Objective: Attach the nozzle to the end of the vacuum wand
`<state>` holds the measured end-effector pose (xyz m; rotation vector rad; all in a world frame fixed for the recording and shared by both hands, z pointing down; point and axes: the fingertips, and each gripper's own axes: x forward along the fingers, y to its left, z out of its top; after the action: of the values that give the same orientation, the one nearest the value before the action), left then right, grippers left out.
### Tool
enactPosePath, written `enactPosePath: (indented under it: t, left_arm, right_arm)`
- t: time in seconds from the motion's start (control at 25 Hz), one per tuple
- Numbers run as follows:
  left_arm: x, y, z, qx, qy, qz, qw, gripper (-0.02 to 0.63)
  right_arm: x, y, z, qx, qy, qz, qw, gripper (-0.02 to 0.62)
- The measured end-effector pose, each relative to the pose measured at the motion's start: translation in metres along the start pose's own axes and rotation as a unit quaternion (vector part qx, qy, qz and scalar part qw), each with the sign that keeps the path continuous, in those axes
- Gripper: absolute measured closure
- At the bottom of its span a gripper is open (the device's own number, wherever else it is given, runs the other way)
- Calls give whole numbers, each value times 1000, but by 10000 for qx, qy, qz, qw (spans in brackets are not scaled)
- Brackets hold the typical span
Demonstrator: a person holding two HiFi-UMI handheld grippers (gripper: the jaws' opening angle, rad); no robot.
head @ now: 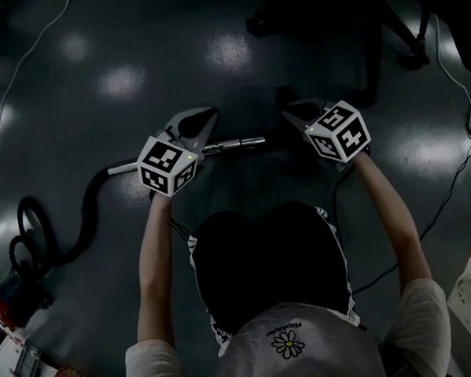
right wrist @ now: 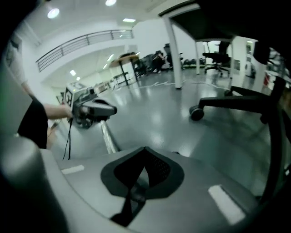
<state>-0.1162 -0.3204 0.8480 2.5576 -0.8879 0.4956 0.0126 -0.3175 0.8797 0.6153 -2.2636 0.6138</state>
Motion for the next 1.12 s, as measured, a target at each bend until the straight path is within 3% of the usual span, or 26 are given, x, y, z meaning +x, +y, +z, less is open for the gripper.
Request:
enactPosePath:
  t: [0.08,0.2,0.28,0.4,0.52,0.6,0.72,0.96,1.12]
  left_arm:
    - [-6,13,35,-513,-822,451,9943,603]
    - [-15,36,71,-1203,-1730,1442,9669,603]
    - [-21,43,88,-1376,-1998,1908,9512,603]
    - [-40,35,125,-1237,-2087,2290,9427,603]
    - [-85,8,193,-1225,-2134,2474,9371,603]
    - [-121,-20,252,-1140,-2070,2489,9393,603]
    - [-182,-64,360,-959,-2055,2510,9410,603]
    - [-325,-156,588,-937,-2280,2702,9307,603]
    - [-402,-219,677,-937,-2607,2707,9219,603]
  right_arm:
    - [-9,-11,30,515,-666,-457,9954,588]
    - [-31,-27,73,1176,-1678,-1160,9719,588]
    - [-50,-32,101,1620,-2321,-1463,9479,588]
    - [-89,-24,143,1840,-2830,-1761,9247,588]
    - [-153,5,198,1850,-2923,-1852,9198,588]
    - [-210,35,240,1842,-2897,-1852,9208,588]
    - [-306,78,312,1778,-2847,-1885,9229,588]
    - [-516,170,449,1664,-2788,-2015,9241,588]
    - [-624,234,501,1544,-3120,-1954,9169,588]
